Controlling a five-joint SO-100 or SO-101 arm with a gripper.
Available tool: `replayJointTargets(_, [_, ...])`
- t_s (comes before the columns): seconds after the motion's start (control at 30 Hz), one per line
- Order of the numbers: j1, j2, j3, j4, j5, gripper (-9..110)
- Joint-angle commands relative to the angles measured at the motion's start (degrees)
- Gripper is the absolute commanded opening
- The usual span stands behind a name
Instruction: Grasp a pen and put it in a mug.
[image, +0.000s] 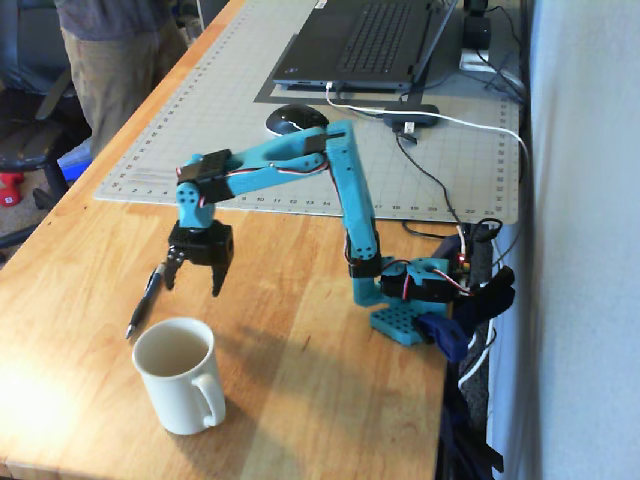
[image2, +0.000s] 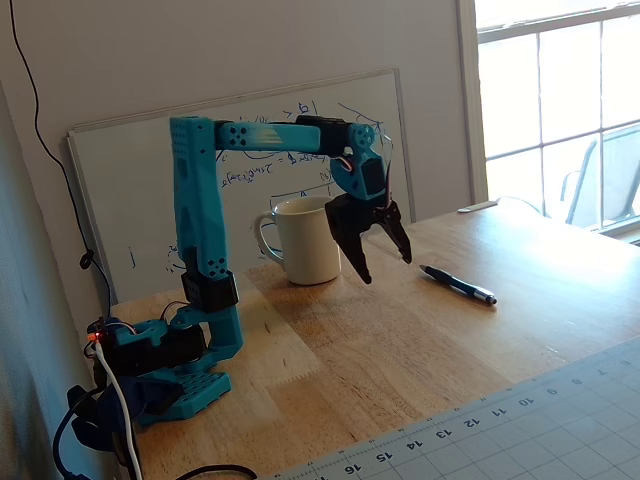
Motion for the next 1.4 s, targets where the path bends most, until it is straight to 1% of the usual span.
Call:
replayJointTargets(0.0, [1.0,-6.5,-15.4,-0.4,0.5,30])
replayJointTargets(0.13, [2.8,-12.7,-23.6,0.0,0.5,30])
replayJointTargets(0.33, [3.8,-17.9,-28.7,-0.4,0.5,29])
replayJointTargets(0.9, [4.4,-23.5,-33.0,-0.7,0.5,29])
replayJointTargets(1.37, [4.4,-28.3,-32.2,-0.6,0.0,29])
